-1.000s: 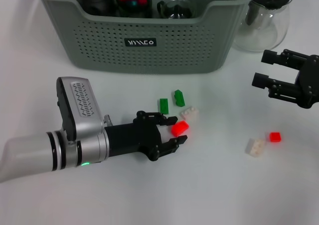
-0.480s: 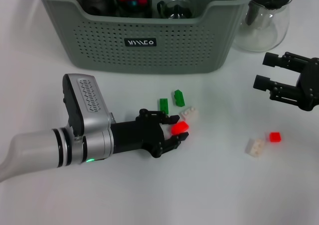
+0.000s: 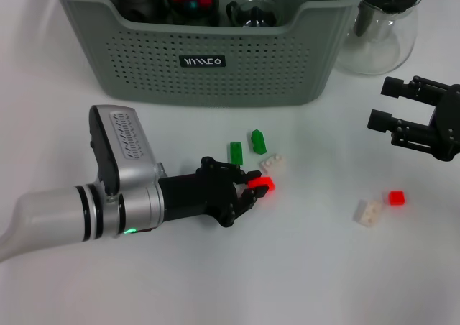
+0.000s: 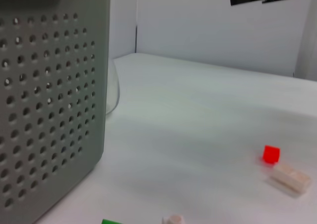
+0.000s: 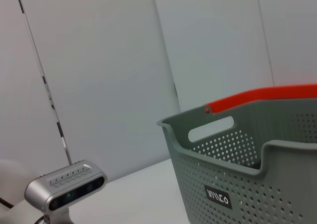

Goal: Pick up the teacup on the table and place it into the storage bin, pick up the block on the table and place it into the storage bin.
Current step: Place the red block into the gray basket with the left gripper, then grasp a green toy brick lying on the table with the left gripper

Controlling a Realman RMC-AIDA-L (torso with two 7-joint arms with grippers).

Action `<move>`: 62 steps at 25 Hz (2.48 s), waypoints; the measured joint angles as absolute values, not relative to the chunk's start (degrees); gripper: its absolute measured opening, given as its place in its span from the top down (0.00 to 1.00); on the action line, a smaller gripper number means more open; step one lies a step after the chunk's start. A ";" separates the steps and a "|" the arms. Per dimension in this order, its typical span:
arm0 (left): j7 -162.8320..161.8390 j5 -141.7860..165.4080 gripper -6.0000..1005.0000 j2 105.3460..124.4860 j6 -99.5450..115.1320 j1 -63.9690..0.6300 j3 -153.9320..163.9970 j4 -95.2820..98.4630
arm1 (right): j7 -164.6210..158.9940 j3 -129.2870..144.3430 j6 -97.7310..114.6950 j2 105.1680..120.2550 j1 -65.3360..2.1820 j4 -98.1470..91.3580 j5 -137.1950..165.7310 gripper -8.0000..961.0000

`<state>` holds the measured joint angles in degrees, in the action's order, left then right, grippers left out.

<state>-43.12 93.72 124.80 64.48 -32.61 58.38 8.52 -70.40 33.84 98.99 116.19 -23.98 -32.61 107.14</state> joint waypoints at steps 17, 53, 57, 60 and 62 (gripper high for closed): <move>-91.28 95.69 0.81 119.31 103.71 -27.97 43.61 45.04 | -70.28 33.58 98.94 116.48 -23.77 -32.60 107.14 0.22; -133.28 151.89 0.49 121.34 50.68 -56.67 57.20 57.03 | -70.28 34.11 97.26 117.07 -24.69 -32.60 107.14 0.22; -129.31 137.37 0.39 123.61 55.35 -45.27 57.22 74.82 | -70.35 34.10 97.27 117.07 -24.70 -32.61 107.14 0.22; -123.38 121.97 0.39 124.17 63.88 -36.08 55.92 84.33 | -70.44 34.10 97.20 117.07 -24.75 -32.61 107.14 0.22; -118.32 113.04 0.39 124.37 71.73 -31.88 53.03 86.00 | -70.74 34.10 96.84 117.07 -24.75 -32.62 107.14 0.22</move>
<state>-118.32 113.04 124.37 71.73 -31.88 53.03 86.00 -70.74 34.10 96.84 117.07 -24.75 -32.62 107.14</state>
